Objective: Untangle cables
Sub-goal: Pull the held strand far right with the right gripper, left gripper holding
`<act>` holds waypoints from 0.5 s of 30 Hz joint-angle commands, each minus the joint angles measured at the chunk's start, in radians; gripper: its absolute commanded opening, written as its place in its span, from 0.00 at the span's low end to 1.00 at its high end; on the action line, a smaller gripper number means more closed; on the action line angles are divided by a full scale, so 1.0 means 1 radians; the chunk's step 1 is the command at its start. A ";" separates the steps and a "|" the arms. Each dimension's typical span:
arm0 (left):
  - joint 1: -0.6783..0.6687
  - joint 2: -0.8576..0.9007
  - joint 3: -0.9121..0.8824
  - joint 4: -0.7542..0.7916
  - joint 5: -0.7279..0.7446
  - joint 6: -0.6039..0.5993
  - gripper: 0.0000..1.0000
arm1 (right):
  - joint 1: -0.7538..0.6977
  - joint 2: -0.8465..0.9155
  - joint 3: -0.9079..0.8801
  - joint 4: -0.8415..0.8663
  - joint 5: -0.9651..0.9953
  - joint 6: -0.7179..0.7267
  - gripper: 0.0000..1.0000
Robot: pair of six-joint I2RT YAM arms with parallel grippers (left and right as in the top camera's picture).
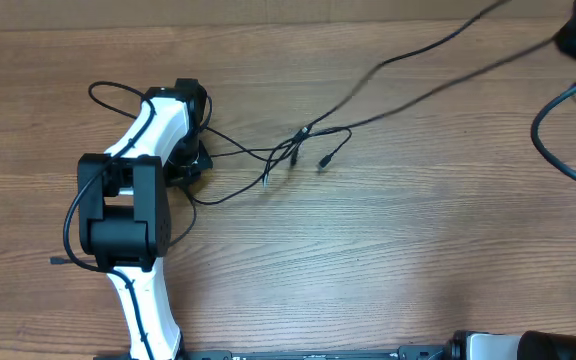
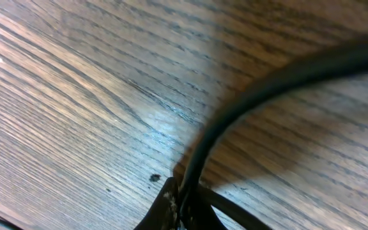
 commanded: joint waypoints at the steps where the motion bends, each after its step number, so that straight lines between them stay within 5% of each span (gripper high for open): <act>1: 0.023 0.042 -0.068 0.049 -0.032 -0.029 0.04 | -0.008 -0.027 0.057 0.085 0.098 -0.049 0.04; 15: 0.023 0.042 -0.084 0.080 -0.032 -0.028 0.04 | -0.008 -0.008 0.055 0.015 0.339 -0.044 0.04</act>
